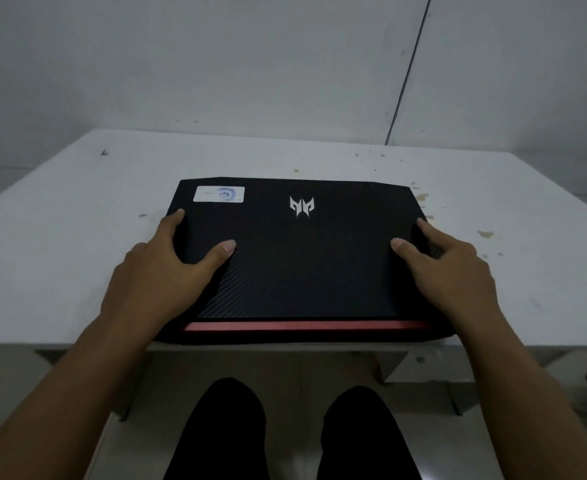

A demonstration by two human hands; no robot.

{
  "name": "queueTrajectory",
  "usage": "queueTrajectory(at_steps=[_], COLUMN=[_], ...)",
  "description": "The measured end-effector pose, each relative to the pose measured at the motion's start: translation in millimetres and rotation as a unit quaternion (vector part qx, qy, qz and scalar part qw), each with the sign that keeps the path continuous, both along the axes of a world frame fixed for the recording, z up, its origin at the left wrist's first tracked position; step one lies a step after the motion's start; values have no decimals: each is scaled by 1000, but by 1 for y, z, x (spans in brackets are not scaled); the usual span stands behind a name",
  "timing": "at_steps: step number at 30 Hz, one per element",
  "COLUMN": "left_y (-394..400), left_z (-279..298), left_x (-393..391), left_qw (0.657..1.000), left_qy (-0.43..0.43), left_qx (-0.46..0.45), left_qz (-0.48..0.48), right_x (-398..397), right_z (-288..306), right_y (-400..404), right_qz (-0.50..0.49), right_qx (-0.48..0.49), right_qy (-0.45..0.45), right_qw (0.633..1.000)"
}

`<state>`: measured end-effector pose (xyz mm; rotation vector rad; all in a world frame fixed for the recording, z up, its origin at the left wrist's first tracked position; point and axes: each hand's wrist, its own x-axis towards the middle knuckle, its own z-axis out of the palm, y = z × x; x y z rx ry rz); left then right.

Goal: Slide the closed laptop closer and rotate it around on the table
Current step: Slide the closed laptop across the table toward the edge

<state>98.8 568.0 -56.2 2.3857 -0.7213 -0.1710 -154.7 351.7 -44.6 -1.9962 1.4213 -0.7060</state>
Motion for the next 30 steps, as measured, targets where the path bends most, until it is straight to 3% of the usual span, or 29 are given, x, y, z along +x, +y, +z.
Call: queueTrajectory(at_steps=[11, 30], left_y=[14, -15], left_z=[-2, -7], left_x=[2, 34], left_qw=[997, 991], left_qy=[-19, -27], left_qx=[75, 128], left_qz=[-31, -36], right_x=[-3, 20], right_z=[-11, -9], right_y=[15, -6], right_qz=[27, 46], right_qx=[-16, -35], right_qy=[73, 161], right_qw=[997, 985])
